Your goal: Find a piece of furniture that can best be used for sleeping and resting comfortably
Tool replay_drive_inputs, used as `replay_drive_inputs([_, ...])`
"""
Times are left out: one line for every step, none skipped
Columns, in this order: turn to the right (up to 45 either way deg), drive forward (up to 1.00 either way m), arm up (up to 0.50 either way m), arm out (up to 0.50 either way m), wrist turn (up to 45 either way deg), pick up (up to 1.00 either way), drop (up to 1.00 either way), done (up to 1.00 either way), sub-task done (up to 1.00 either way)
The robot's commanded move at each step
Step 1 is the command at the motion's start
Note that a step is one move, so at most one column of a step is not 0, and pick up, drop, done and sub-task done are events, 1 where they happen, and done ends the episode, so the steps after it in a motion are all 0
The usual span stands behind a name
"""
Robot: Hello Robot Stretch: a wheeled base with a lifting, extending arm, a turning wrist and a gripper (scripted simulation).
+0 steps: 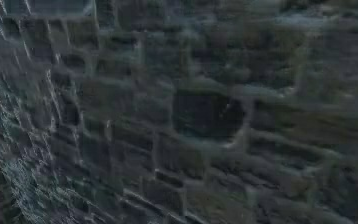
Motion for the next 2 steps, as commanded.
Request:
replay_drive_inputs([-45.0,0.00,0.00,0.00,0.0,0.00,0.00,0.00,0.00])
replay_drive_inputs([-45.0,0.00,0.00,0.00,0.0,0.00,0.00,0.00,0.00])
